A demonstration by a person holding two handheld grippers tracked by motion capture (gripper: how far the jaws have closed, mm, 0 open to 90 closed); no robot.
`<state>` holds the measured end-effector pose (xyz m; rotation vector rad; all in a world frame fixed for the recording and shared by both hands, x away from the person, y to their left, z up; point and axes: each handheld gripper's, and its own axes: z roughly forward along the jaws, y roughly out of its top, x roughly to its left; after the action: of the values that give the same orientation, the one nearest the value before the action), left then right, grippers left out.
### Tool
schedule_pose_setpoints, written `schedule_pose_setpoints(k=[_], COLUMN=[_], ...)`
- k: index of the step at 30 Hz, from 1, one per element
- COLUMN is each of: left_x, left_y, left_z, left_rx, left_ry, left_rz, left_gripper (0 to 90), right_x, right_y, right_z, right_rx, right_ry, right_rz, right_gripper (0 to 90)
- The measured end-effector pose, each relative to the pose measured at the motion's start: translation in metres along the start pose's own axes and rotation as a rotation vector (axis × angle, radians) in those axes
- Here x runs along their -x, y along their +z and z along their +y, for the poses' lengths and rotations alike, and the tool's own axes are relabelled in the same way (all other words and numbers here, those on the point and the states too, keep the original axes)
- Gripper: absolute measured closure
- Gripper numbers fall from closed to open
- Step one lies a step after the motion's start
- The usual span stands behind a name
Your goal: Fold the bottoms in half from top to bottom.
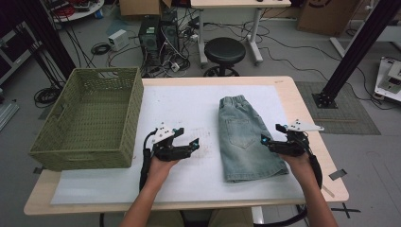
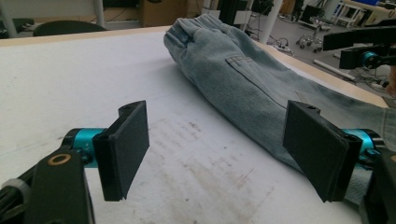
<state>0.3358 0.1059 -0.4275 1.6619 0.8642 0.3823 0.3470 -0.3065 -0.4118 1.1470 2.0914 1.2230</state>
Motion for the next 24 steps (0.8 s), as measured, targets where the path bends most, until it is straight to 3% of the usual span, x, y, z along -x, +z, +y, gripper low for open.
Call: schedule_pose_setpoints(k=[9,14,24], left_x=[0.014,0.025,0.041], left_y=[0.03,0.054,0.087], left_z=[0.006,0.005,0.001], left_rx=[-0.049,-0.111,-0.207], left_ry=[-0.014,-0.031,-0.041], left_rz=[-0.03,-0.046,-0.035], left_gripper=[23.2,24.2,27.3], right_x=[-0.003,0.001,0.008], right_y=[0.002,-0.003,-0.004], right_z=[-0.005,-0.008,-0.014], right_rx=[-0.009,-0.014,-0.051], right_ry=[-0.003,0.024,0.047], right_rz=[-0.01,-0.02,-0.023], right_gripper=[22.1,29.5,37.3])
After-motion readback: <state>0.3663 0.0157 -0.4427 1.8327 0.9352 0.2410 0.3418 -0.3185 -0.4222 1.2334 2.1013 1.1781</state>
